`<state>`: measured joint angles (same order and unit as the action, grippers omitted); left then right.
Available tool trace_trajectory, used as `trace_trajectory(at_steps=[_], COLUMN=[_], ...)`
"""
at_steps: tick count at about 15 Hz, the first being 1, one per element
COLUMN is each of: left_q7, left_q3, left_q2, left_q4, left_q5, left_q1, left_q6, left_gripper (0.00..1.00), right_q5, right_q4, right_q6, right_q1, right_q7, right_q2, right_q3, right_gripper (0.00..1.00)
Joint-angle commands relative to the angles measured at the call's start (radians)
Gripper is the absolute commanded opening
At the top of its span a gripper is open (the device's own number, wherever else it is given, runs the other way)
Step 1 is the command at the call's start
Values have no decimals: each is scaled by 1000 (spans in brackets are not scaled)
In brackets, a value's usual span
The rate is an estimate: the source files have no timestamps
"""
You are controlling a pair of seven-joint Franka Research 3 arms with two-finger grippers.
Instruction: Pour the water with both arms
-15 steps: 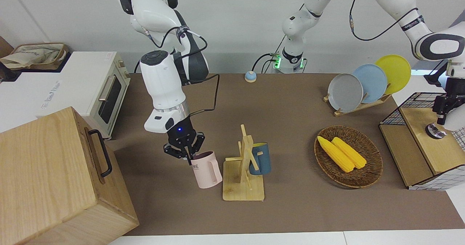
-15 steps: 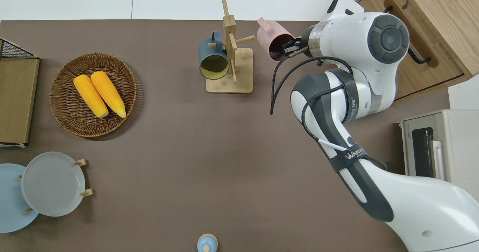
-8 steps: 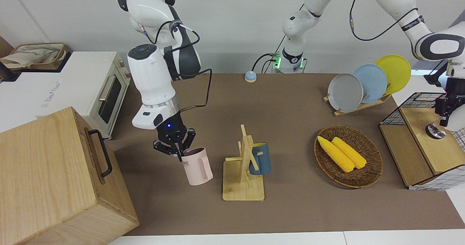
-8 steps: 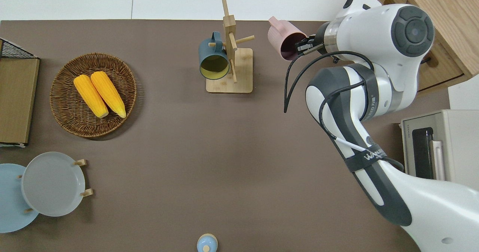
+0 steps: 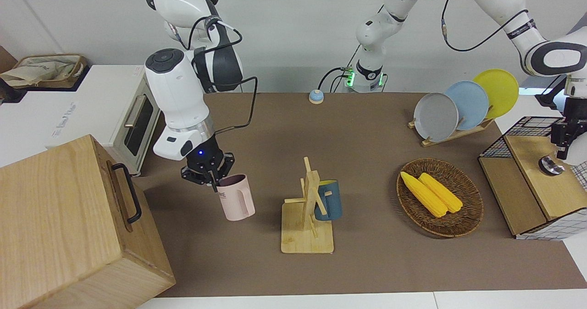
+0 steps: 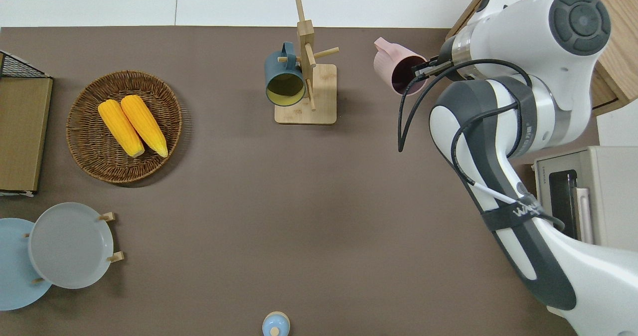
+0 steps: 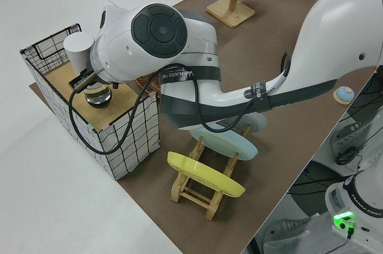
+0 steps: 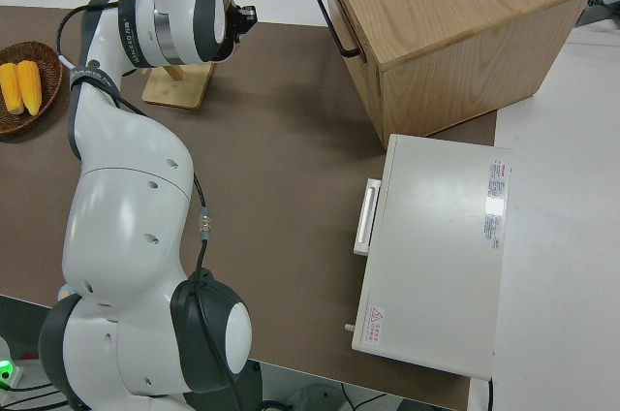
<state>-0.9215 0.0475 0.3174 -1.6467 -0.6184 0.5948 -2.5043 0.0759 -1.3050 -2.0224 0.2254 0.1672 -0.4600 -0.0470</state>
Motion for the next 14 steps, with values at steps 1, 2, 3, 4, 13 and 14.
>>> trace_trajectory(at_steps=[1,2,3,4,13,14], left_q7=[59,82,104,134,360,375], left_q3=[3,3,3,3,9,9], left_q2=[-7,-11,-11,-11,-73,-89], left_q4=[39,41,50,62,130,130], left_q5=[8,23,45,63,218,218], left_q1=[-6,-16,-20,-20,-41,-47], left_q6=[-2,-1,4,16,203,219], left_gripper=[0,0,0,0,0,0], right_q5=[-47,-48,-48,-48,74,103], right_q4=[-22,-42,-80,-130,-237,-237], right_q6=[198,253,284,295,396,390], right_q1=[-3,2,5,5,193,213], right_q7=[18,12,9,-4,-460,-513], right_q2=[55,70,95,124,166,156], right_q3=[-5,-5,-5,-5,10,10], right_gripper=[0,0,0,0,0,0])
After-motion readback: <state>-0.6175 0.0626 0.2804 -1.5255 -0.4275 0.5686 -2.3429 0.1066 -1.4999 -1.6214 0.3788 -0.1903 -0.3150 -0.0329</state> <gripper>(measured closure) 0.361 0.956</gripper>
